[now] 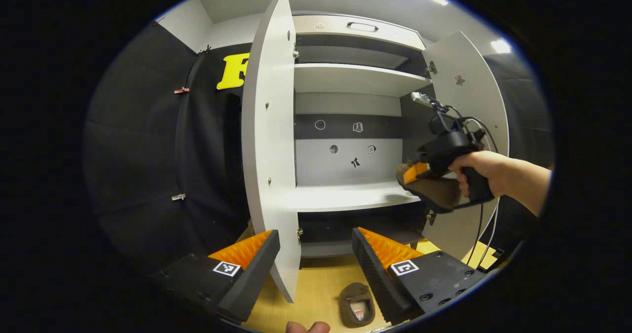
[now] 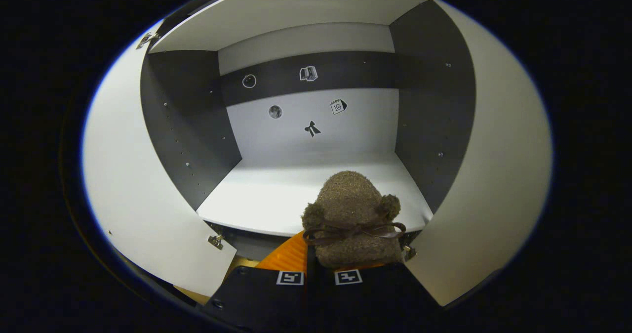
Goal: Grab one shoe with the right hand and put it into the shoe cabinet, grab the other shoe with the left hand and put it into the shoe cabinet; then close the right door with the right hand and the left door with the left hand.
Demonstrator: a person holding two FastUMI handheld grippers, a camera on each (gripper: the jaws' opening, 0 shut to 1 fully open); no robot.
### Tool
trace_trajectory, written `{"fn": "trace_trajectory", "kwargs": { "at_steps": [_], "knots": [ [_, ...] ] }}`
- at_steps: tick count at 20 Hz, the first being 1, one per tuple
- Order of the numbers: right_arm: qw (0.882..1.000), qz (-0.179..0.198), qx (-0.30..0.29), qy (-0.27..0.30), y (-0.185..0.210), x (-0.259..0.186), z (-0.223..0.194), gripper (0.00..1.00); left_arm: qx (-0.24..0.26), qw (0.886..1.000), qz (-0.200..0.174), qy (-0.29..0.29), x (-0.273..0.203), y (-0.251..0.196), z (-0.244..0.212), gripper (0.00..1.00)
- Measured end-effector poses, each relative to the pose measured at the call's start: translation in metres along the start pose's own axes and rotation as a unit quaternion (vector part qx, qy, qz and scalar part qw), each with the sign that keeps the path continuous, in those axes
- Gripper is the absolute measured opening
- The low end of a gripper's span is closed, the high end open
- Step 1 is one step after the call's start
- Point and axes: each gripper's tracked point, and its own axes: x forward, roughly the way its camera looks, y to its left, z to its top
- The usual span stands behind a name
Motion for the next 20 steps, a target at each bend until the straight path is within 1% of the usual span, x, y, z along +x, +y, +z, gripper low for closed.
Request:
{"fn": "trace_trajectory", "kwargs": {
  "at_steps": [3, 4, 5, 9, 12, 15, 18, 20],
  "knots": [
    [1.000, -0.005, 0.005, -0.016, -0.006, 0.036, 0.030, 0.08, -0.005, 1.000, 0.010, -0.001, -0.002, -0.002, 0.002, 0.94],
    [1.000, -0.007, 0.003, -0.019, -0.007, 0.048, 0.038, 0.13, -0.007, 1.000, 0.013, -0.001, -0.001, -0.002, 0.002, 0.94],
    [1.000, -0.009, 0.005, -0.024, -0.008, 0.059, 0.046, 0.08, -0.010, 1.000, 0.017, 0.000, 0.000, -0.002, 0.001, 0.94],
    [0.999, -0.018, 0.018, -0.037, -0.015, 0.104, 0.071, 0.08, -0.013, 0.999, 0.032, 0.010, 0.004, 0.000, -0.006, 0.94],
    [0.999, -0.026, 0.027, -0.033, -0.022, 0.136, 0.074, 0.08, -0.018, 0.999, 0.041, 0.017, 0.007, 0.002, -0.011, 0.94],
    [0.999, -0.035, 0.021, -0.026, -0.029, 0.159, 0.070, 0.08, -0.023, 0.998, 0.051, 0.024, 0.007, 0.005, -0.016, 0.94],
    [0.999, -0.034, 0.030, -0.014, -0.029, 0.176, 0.063, 0.08, -0.023, 0.997, 0.059, 0.034, 0.004, 0.008, -0.023, 0.94],
    [0.999, -0.040, 0.032, -0.008, -0.033, 0.185, 0.059, 0.08, -0.021, 0.997, 0.064, 0.038, 0.001, 0.010, -0.026, 0.94]
  ]
}}
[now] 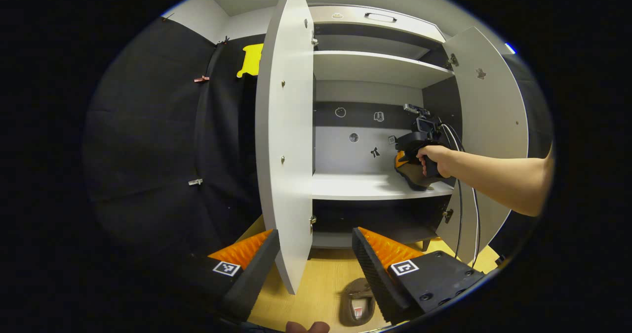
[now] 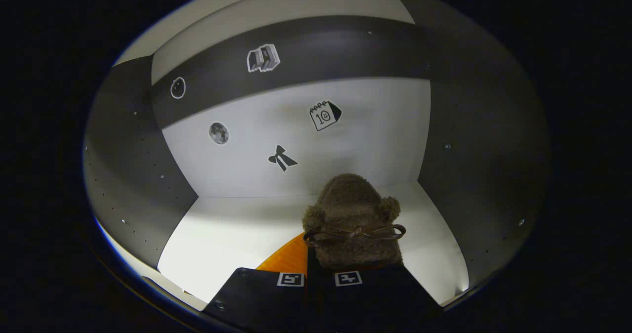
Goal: Grab one shoe with the right hand and put it into the shoe cabinet, grab the other shoe with the left hand and put it into the shoe cabinet; then close the right door with the right hand and the left door with the left hand.
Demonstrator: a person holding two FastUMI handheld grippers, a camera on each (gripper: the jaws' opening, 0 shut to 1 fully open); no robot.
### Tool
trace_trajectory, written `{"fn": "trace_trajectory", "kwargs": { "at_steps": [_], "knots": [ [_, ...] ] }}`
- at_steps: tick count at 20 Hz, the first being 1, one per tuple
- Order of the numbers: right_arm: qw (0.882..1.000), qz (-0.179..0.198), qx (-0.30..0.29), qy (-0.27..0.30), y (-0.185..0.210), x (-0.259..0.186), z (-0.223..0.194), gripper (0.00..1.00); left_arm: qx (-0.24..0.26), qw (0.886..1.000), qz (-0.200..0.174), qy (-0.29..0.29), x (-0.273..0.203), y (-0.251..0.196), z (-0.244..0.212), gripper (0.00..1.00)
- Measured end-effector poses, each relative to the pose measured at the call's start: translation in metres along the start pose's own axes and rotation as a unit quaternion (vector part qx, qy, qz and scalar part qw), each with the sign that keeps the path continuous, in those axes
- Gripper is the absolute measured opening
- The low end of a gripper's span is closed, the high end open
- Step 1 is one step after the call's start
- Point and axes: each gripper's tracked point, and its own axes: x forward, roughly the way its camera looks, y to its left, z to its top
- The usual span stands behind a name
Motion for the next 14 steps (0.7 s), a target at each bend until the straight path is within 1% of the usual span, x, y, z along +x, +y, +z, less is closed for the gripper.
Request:
{"fn": "trace_trajectory", "kwargs": {
  "at_steps": [1, 2, 3, 6, 9, 10, 11, 12, 13, 14],
  "knots": [
    [1.000, -0.004, 0.001, 0.001, -0.002, 0.002, 0.000, 0.08, -0.001, 1.000, 0.004, 0.000, -0.002, 0.002, 0.000, 0.94],
    [1.000, -0.007, 0.001, 0.002, -0.003, 0.007, -0.002, 0.03, -0.003, 1.000, 0.006, 0.002, -0.003, 0.003, -0.002, 0.94],
    [1.000, -0.007, 0.002, 0.006, -0.004, 0.007, -0.004, 0.09, -0.005, 1.000, 0.007, 0.003, -0.004, 0.003, -0.002, 0.94],
    [1.000, -0.001, -0.015, 0.014, 0.001, 0.005, -0.011, 0.10, -0.009, 1.000, 0.008, 0.006, -0.006, 0.005, -0.004, 0.95],
    [0.999, 0.014, -0.032, 0.017, 0.010, -0.001, -0.016, 0.29, -0.010, 1.000, 0.008, 0.007, -0.005, 0.006, -0.005, 0.94],
    [0.999, 0.017, -0.030, 0.015, 0.012, -0.003, -0.015, 0.34, -0.011, 1.000, 0.008, 0.008, -0.005, 0.007, -0.005, 0.94],
    [0.999, 0.021, -0.024, 0.016, 0.015, -0.006, -0.016, 0.42, -0.014, 1.000, 0.008, 0.008, -0.005, 0.008, -0.005, 0.94],
    [0.999, 0.025, -0.021, 0.017, 0.018, -0.011, -0.016, 0.53, -0.016, 1.000, 0.007, 0.008, -0.005, 0.008, -0.005, 0.94],
    [0.999, 0.028, -0.021, 0.018, 0.020, -0.016, -0.017, 0.70, -0.017, 1.000, 0.006, 0.008, -0.006, 0.008, -0.004, 0.94],
    [0.999, 0.030, -0.024, 0.015, 0.022, -0.023, -0.016, 0.77, -0.016, 1.000, 0.005, 0.006, -0.006, 0.008, -0.004, 0.95]
  ]
}}
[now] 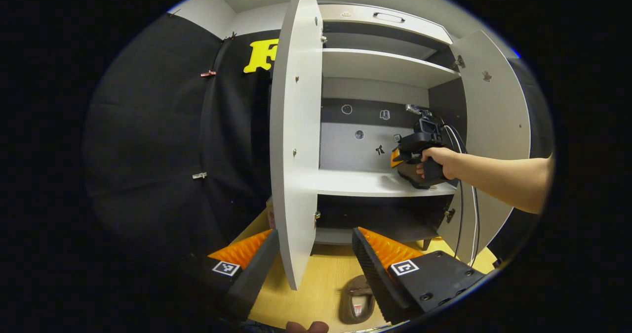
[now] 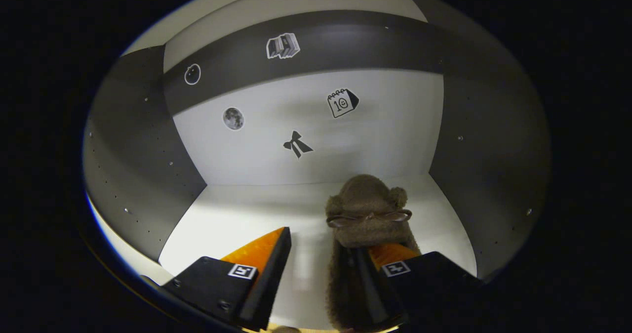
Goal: Grab one shoe with the right hand and put it into the shoe cabinet, grab the other shoe with the left hand and put it into the shoe cabinet; then close the right door with the right hand and the left door with the left hand.
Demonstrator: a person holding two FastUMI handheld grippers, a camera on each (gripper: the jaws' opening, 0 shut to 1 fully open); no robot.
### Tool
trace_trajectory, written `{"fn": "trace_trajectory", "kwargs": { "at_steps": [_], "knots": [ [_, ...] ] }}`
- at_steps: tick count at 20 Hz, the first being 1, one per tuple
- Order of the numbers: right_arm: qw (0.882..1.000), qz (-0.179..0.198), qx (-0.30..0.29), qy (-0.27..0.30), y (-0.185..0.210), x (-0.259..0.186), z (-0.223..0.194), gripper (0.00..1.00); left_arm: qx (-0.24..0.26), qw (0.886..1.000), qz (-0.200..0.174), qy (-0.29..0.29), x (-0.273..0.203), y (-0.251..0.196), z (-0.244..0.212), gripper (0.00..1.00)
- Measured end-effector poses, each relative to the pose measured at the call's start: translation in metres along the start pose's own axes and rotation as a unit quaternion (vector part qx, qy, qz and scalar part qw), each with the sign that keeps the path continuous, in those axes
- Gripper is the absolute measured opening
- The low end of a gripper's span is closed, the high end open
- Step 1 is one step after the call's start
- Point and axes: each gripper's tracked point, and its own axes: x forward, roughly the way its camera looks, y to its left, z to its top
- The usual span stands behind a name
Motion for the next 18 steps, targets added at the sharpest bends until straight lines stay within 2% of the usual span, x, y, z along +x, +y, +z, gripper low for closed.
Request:
{"fn": "trace_trajectory", "kwargs": {
  "at_steps": [1, 3, 10, 15, 18],
  "knots": [
    [1.000, -0.004, -0.005, -0.003, -0.001, -0.007, 0.000, 0.82, 0.003, 1.000, -0.001, -0.002, 0.001, 0.000, 0.002, 0.95],
    [1.000, -0.007, -0.007, -0.016, -0.003, -0.024, 0.002, 1.00, 0.010, 1.000, -0.006, -0.006, 0.002, 0.000, 0.004, 0.95],
    [0.992, 0.008, 0.014, -0.125, 0.001, -0.111, 0.023, 0.98, 0.023, 0.999, -0.036, -0.014, 0.002, -0.009, -0.001, 0.95],
    [0.975, 0.008, -0.007, -0.223, 0.008, -0.210, 0.030, 0.98, 0.017, 0.997, -0.080, 0.012, 0.007, -0.029, -0.034, 0.95],
    [0.966, 0.004, -0.022, -0.258, 0.009, -0.269, 0.022, 0.98, 0.028, 0.994, -0.099, 0.040, 0.010, -0.043, -0.072, 0.95]
  ]
}}
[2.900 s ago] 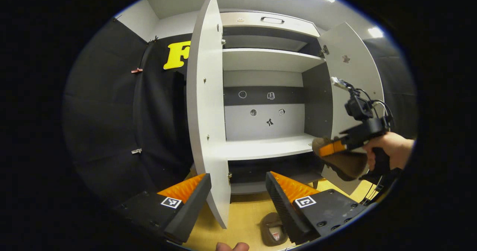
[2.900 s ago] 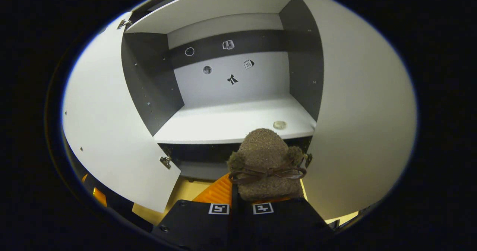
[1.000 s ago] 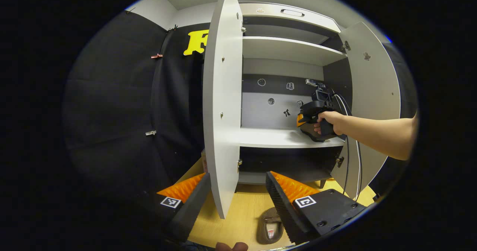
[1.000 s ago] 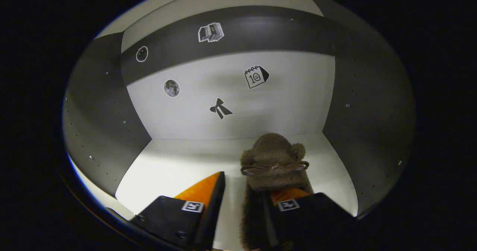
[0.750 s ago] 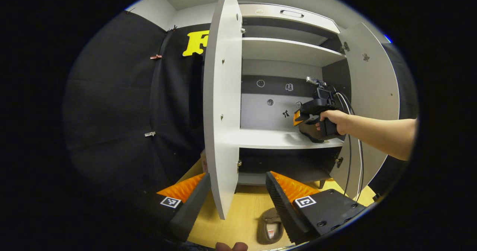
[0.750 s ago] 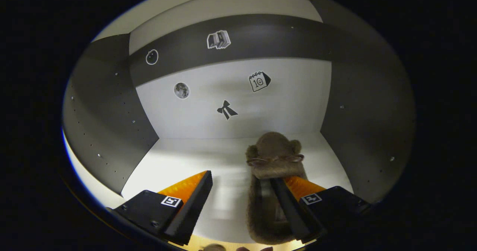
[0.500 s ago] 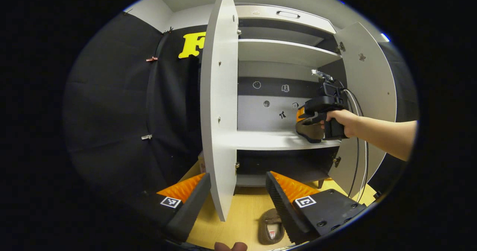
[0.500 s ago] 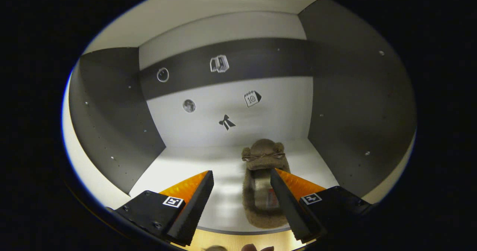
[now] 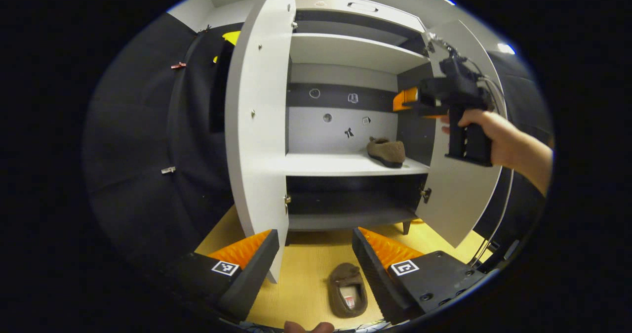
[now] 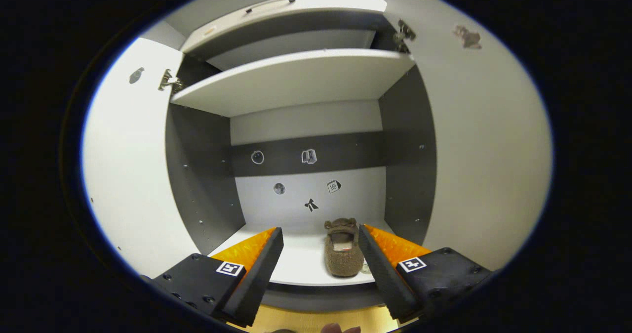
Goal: Grab one shoe with the right hand and put it into the shoe cabinet, grab the other shoe with the left hand and put it into the shoe cabinet; then close the right door with the right hand and the left door with the left hand.
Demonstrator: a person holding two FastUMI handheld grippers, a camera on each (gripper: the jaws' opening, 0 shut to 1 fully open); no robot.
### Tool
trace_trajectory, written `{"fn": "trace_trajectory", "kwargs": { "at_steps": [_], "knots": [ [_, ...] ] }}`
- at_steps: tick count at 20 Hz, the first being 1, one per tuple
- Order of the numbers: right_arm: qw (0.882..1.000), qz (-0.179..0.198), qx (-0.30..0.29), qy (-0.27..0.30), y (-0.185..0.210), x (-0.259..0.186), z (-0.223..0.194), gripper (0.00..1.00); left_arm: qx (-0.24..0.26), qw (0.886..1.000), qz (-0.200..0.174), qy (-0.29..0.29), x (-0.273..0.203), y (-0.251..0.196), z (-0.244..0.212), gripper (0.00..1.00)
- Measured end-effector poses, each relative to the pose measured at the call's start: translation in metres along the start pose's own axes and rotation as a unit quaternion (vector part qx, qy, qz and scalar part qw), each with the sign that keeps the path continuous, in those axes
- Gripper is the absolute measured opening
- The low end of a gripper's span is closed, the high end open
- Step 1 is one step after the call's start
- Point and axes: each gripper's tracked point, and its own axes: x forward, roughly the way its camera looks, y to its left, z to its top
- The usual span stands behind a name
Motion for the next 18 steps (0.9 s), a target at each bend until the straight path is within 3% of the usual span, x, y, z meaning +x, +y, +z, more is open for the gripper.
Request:
{"fn": "trace_trajectory", "kwargs": {
  "at_steps": [6, 11, 18],
  "knots": [
    [0.999, -0.008, -0.015, -0.033, -0.020, -0.087, 0.017, 1.00, -0.013, 0.993, -0.051, 0.108, 0.013, -0.037, -0.112, 0.95],
    [0.998, -0.035, -0.024, -0.041, -0.056, -0.136, 0.024, 0.98, -0.024, 0.980, -0.057, 0.188, 0.047, -0.043, -0.196, 0.95],
    [0.996, -0.063, -0.041, -0.038, -0.099, -0.174, 0.025, 0.97, 0.009, 0.973, -0.043, 0.225, 0.109, -0.040, -0.268, 0.86]
  ]
}}
